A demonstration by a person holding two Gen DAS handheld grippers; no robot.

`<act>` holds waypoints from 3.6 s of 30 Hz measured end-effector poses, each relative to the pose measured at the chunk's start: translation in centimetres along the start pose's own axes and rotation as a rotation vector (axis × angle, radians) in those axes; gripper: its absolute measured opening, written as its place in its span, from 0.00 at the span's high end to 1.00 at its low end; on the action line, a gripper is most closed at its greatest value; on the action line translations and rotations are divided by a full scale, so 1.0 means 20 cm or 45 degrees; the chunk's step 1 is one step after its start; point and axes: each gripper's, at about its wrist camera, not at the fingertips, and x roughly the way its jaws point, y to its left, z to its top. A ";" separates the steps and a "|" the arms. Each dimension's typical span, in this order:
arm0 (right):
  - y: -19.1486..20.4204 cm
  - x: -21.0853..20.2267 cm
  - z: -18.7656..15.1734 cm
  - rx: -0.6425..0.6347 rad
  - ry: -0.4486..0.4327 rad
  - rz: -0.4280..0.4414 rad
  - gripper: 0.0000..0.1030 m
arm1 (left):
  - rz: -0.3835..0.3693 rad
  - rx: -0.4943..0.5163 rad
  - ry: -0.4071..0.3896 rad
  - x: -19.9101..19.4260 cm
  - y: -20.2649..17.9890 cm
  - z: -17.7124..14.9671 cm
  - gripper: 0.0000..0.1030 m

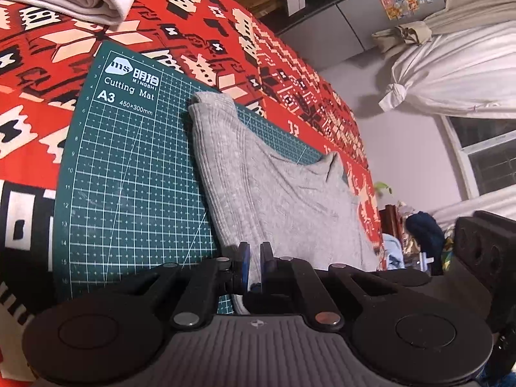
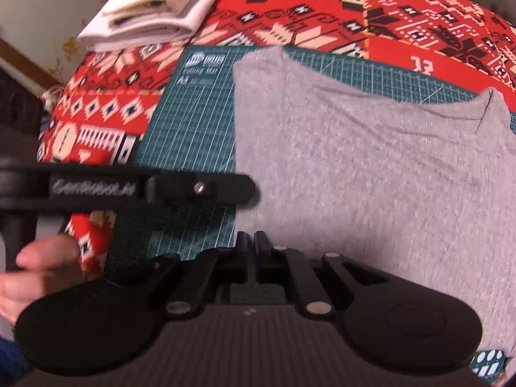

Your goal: Fold clothes

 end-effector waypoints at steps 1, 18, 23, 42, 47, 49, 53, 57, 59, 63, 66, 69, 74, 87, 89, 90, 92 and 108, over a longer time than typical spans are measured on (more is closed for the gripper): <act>0.01 -0.01 -0.01 -0.016 0.014 0.001 0.96 | 0.005 -0.002 0.004 0.00 0.00 0.00 0.95; -0.18 -0.11 -0.14 0.000 0.007 -0.061 0.96 | -0.030 0.032 -0.034 0.04 -0.03 0.03 0.95; -0.17 -0.15 -0.06 0.009 -0.086 -0.043 0.95 | -0.037 0.034 -0.145 -0.01 -0.02 0.09 0.95; -0.17 0.12 0.60 0.144 -0.219 -0.058 0.95 | -0.121 -0.204 -0.284 -0.05 0.21 0.24 0.95; -0.14 0.06 0.58 0.146 -0.253 0.029 0.95 | -0.128 -0.251 -0.294 -0.06 0.25 0.24 0.95; -0.09 0.11 0.60 0.112 -0.232 0.004 0.95 | -0.136 -0.278 -0.302 -0.07 0.28 0.25 0.95; -0.04 0.19 0.63 0.075 -0.215 -0.029 0.97 | -0.141 -0.303 -0.313 -0.09 0.30 0.24 0.95; -0.04 0.13 0.64 0.082 -0.216 -0.024 0.96 | -0.163 -0.295 -0.308 -0.09 0.30 0.24 0.95; -0.06 0.07 0.62 0.083 -0.235 -0.035 0.95 | -0.185 -0.277 -0.296 -0.08 0.28 0.24 0.95; -0.16 -0.04 0.51 0.138 -0.226 -0.027 0.95 | -0.228 -0.209 -0.259 -0.06 0.23 0.22 0.95; -0.24 -0.04 0.44 0.162 -0.210 -0.040 0.94 | -0.241 -0.154 -0.227 -0.03 0.18 0.21 0.95; -0.29 0.00 0.41 0.174 -0.204 -0.072 0.95 | -0.216 -0.114 -0.190 0.01 0.14 0.19 0.95; -0.39 -0.07 0.36 0.203 -0.245 -0.101 0.96 | -0.158 -0.067 -0.145 0.07 0.11 0.17 0.95; -0.84 -0.32 0.08 0.323 -0.295 -0.251 0.79 | -0.162 -0.056 -0.135 0.07 0.11 0.16 0.95; -0.86 -0.32 0.05 0.324 -0.315 -0.246 0.74 | -0.159 -0.055 -0.132 0.07 0.11 0.16 0.95; -0.86 -0.32 0.04 0.315 -0.331 -0.238 0.73 | -0.158 -0.055 -0.131 0.07 0.11 0.16 0.95; -0.85 -0.30 0.04 0.303 -0.343 -0.220 0.72 | -0.153 -0.049 -0.131 0.07 0.10 0.16 0.95; -0.90 -0.26 0.05 0.424 -0.398 -0.283 1.00 | -0.114 -0.025 -0.125 0.08 0.09 0.16 0.95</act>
